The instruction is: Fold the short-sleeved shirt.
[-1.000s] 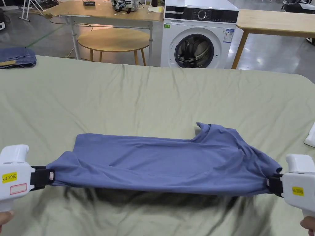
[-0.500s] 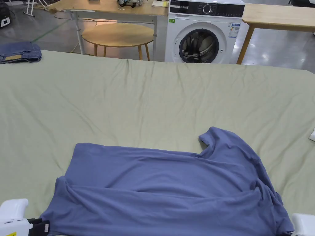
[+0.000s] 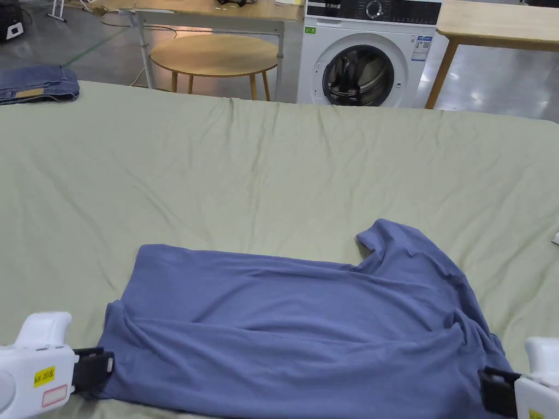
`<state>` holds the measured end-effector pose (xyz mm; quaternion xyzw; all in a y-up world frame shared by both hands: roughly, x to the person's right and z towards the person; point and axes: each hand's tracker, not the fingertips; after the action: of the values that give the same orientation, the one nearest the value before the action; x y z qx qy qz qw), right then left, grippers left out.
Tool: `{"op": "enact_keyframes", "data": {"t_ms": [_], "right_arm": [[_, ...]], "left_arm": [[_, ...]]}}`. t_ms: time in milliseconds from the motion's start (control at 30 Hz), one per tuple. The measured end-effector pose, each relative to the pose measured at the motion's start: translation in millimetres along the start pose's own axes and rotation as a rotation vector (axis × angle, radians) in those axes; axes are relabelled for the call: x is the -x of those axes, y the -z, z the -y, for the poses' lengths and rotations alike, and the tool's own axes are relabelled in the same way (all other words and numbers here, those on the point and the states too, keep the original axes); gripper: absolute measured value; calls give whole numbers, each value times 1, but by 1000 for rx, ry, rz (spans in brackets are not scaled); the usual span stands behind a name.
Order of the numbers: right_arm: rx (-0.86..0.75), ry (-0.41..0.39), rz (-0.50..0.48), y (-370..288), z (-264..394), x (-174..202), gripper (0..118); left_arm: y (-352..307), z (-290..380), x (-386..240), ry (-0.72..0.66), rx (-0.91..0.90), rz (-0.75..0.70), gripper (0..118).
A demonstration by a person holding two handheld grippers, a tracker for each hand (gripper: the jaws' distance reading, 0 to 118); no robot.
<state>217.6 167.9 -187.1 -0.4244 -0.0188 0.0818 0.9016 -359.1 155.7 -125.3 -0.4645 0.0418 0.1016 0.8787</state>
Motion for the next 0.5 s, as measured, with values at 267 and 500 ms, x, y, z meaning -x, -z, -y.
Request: {"op": "enact_keyframes", "data": {"t_ms": [267, 500], "right_arm": [[-294, 63, -57, -16, -46, 45, 65], [-462, 119, -128, -32, -79, 89, 5]], "left_arm": [[-16, -47, -41, 72, -280, 16, 41], [-30, -71, -74, 120, -494, -25, 0]]}}
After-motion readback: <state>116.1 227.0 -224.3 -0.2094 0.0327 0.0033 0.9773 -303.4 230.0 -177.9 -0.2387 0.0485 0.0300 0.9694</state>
